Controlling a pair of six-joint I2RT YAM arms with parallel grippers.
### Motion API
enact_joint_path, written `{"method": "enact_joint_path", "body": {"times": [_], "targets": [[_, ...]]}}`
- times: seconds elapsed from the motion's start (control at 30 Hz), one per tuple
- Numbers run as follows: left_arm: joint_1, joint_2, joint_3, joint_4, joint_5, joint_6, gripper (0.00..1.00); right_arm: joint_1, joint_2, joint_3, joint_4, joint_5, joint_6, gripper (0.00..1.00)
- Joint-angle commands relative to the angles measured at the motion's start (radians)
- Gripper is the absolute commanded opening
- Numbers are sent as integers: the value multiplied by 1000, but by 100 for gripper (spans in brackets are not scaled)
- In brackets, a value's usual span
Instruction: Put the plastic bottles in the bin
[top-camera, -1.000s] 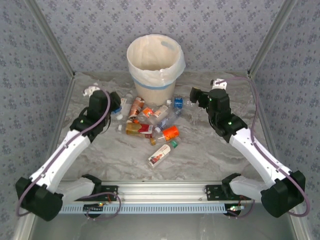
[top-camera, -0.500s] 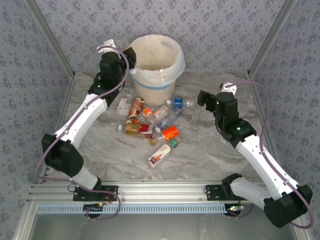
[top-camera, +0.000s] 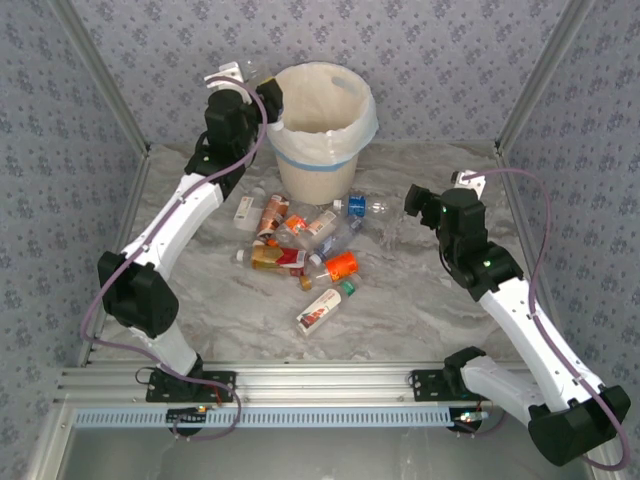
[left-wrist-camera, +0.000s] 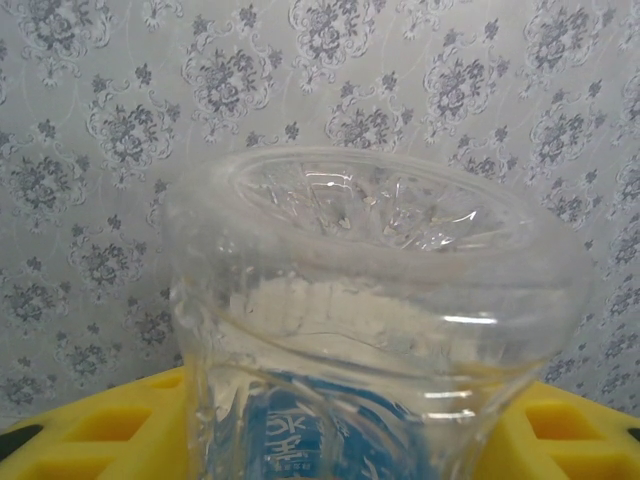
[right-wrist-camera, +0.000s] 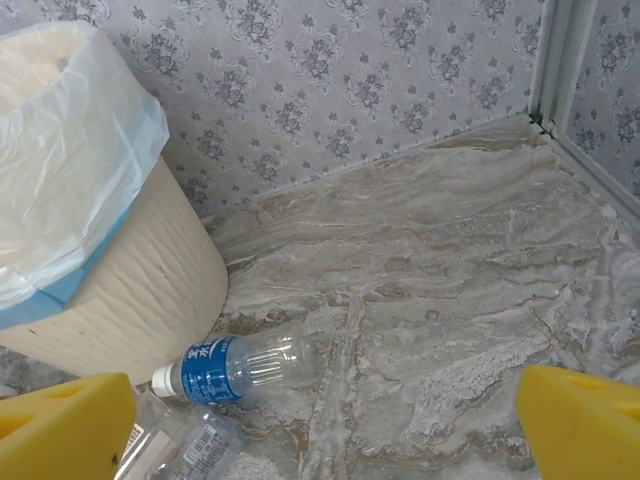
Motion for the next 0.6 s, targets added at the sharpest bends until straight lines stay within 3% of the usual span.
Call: {"method": "enact_joint_path", "body": {"times": [0.0,0.23,0.57], "targets": [[13,48,148,-30,48,9,48,-7,-15,-2,-22,14,22,100],[12,282,451,-359,100,11,47,-9,-21,-1,-57,12,30,100],[13,463,776,-821,125,111,53,-13,-39,-3,-98,21,28,100]]}}
